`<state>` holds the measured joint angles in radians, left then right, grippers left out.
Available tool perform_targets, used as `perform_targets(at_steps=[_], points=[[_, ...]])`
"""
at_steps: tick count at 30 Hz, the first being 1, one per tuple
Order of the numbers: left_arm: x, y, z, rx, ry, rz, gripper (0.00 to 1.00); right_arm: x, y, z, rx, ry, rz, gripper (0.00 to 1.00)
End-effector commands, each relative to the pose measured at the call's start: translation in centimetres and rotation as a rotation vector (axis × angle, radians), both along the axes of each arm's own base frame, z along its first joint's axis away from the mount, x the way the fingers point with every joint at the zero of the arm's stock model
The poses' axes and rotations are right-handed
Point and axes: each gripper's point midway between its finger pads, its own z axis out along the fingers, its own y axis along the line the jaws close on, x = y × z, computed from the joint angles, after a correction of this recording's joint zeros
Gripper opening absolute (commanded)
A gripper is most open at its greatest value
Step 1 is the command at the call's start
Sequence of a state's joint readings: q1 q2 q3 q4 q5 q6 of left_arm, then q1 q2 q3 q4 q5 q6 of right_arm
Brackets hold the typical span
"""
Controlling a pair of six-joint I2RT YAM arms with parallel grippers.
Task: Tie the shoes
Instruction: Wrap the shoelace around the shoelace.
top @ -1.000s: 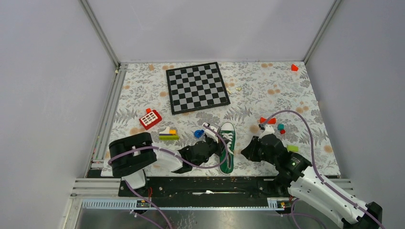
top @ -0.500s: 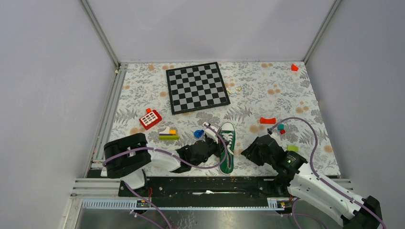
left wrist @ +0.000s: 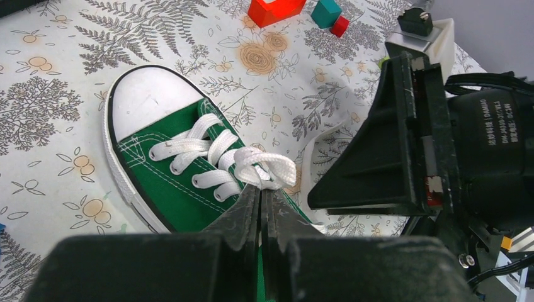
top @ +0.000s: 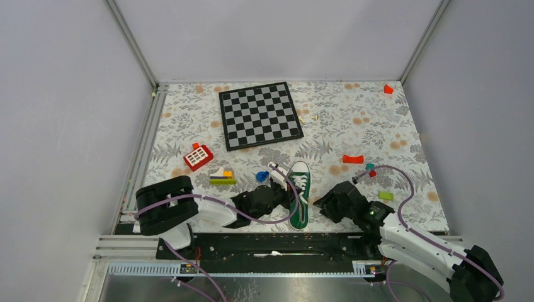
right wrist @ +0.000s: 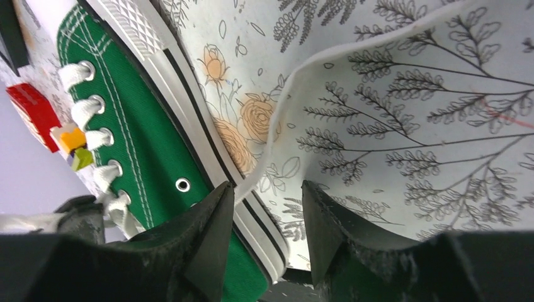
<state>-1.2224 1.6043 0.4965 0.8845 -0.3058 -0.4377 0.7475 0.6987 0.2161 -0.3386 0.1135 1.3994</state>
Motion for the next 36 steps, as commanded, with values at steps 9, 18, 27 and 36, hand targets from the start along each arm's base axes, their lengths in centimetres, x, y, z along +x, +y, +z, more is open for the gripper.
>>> perform_targets(at_steps=[9,18,27,36], points=[[-0.4,-0.7,2.4,-0.083,-0.045,-0.066,0.00,0.9,-0.6,-2.3,-0.001,0.040,-0.103,0.24],[-1.7,-1.2,2.8,-0.101,-0.046,-0.258,0.00,3.0,-0.5,2.5,-0.102,-0.129,0.031,0.00],[-1.7,-1.8,2.3,-0.077,-0.024,-0.331,0.00,4.0,2.2,7.9,-0.094,-0.303,0.271,0.00],[-1.2,-2.3,1.6,-0.032,-0.006,-0.371,0.00,4.8,4.7,13.3,-0.071,-0.474,0.436,0.00]])
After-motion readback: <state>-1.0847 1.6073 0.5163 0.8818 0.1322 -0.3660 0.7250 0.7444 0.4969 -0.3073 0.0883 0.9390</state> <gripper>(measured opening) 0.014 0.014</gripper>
